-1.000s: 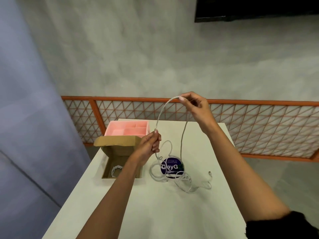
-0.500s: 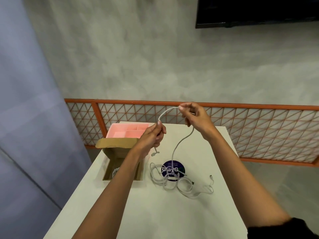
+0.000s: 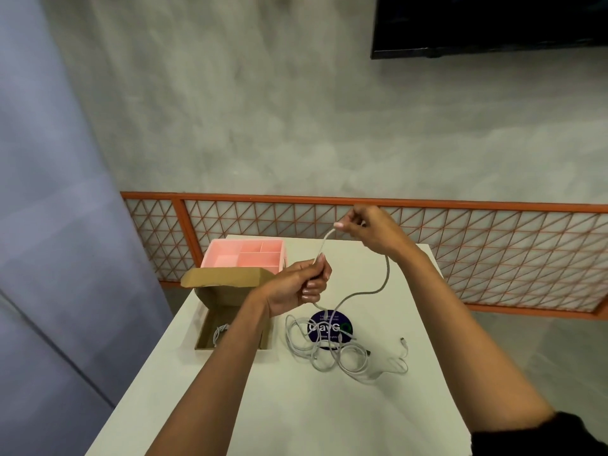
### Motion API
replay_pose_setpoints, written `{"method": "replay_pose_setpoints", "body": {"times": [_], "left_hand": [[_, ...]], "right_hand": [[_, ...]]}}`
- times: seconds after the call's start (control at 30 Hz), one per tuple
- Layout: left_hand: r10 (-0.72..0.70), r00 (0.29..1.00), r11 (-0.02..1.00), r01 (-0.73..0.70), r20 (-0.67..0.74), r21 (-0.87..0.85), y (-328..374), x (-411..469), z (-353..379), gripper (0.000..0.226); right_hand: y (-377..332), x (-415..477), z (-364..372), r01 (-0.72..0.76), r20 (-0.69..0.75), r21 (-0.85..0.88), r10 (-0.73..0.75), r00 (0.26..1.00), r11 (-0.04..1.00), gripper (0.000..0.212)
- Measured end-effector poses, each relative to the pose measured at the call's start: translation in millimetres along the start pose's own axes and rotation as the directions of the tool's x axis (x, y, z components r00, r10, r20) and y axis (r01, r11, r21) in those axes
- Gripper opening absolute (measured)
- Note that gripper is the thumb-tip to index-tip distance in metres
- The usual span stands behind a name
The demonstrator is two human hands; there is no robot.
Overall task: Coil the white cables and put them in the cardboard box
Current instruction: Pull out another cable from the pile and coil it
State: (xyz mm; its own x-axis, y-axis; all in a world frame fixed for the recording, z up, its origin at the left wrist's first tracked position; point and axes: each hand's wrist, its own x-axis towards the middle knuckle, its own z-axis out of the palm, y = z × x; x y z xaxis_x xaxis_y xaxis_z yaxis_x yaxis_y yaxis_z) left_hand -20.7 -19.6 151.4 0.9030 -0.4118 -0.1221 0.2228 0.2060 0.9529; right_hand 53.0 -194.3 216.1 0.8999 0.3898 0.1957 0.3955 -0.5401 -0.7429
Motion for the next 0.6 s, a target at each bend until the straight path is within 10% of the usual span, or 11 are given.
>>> {"method": "replay_pose_setpoints", "body": {"times": [0.3,0.6], "left_hand": [[0.173,0.982,0.944,-0.186,-0.072,-0.272,-5.8,-4.8,-15.3,0.033],[0.369,0.900,0.858,-0.425,-0.231,-0.287,24.1,4.0,-13.4,0.037]], "right_hand": [[16.9,8.9,-4.4,-0.108,-0.334,0.030,0.112,0.936,0.994,0.028],[31.5,-10.3,48.9,-0.047,0.251,-0.251,0.112,0.961,0.967,0.029]]}}
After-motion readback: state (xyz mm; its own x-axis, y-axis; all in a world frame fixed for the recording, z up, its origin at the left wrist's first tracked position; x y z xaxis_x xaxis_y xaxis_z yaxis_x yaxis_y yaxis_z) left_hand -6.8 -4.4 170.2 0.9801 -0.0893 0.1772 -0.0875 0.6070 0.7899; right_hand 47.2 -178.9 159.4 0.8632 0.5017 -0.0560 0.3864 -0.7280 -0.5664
